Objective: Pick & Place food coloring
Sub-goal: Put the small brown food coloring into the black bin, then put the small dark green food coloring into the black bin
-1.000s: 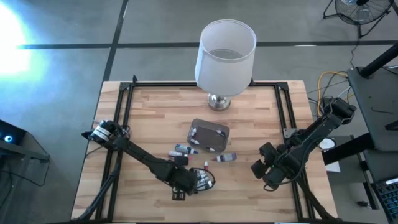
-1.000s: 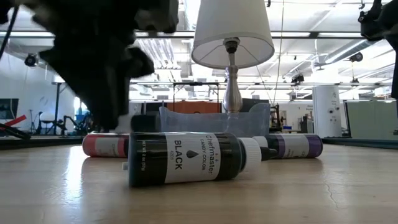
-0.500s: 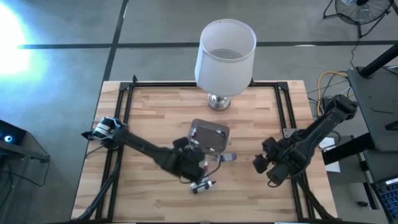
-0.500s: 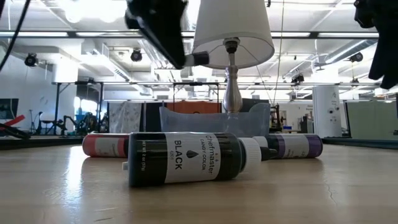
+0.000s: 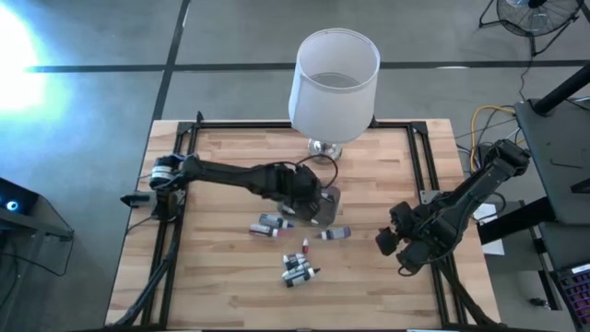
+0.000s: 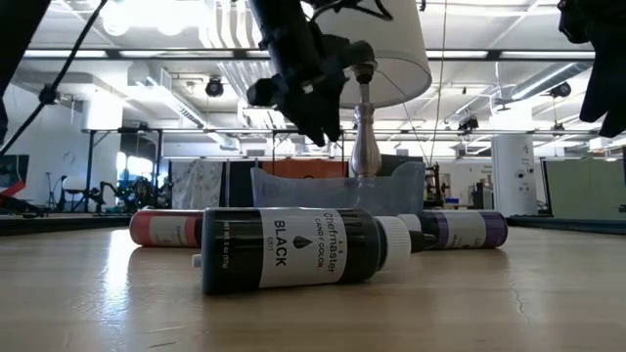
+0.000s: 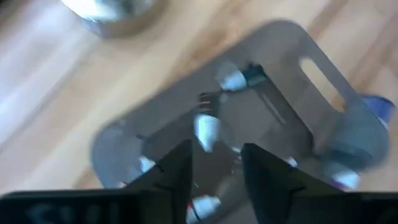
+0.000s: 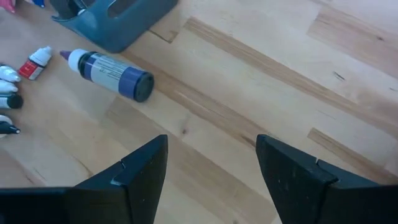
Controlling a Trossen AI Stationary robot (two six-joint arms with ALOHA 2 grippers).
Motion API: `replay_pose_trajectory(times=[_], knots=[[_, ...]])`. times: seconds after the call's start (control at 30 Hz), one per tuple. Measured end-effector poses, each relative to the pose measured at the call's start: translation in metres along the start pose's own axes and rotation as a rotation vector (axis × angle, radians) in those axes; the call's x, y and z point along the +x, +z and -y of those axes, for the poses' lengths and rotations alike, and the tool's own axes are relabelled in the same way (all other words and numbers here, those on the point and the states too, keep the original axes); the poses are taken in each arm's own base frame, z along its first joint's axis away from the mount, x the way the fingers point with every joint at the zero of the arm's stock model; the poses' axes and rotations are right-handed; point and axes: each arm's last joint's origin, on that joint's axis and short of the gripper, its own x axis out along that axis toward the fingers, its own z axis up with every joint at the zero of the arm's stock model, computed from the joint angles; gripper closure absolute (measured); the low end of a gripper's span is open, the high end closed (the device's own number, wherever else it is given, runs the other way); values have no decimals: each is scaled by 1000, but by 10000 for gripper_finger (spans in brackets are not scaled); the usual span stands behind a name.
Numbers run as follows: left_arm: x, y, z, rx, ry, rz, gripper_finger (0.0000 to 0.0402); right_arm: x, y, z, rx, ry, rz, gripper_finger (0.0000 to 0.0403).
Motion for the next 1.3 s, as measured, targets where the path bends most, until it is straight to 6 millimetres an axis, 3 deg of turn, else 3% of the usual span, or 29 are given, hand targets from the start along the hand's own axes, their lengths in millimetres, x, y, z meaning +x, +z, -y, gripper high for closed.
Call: replay_pose_trajectory(times=[0.2,0.37,0.43,0.67,0.73,0.83,1.0,1.3], knots=[[-21,-18,31,82,-96,-31,225,1,-1,-3,-15,21,-6,163],[-55,-69,80,306,-230,-42,221,1,-3,-10,-138,85,-15,163],[-60,-93,92,317,-253,-75,221,1,-4,-16,-185,138,-17,163],[-45,-139,95,-106,-167,-205,220,13,9,-34,-145,272,-98,163],[-47,-155,100,-42,-182,-196,220,16,14,-39,-183,311,-94,163],[-50,-172,104,215,-212,-160,220,17,19,-41,-270,329,-73,163],[-41,-173,95,654,-199,-141,220,16,20,-42,-392,342,-59,163],[-11,-142,72,977,-225,-174,220,16,19,-42,-324,340,-85,163]])
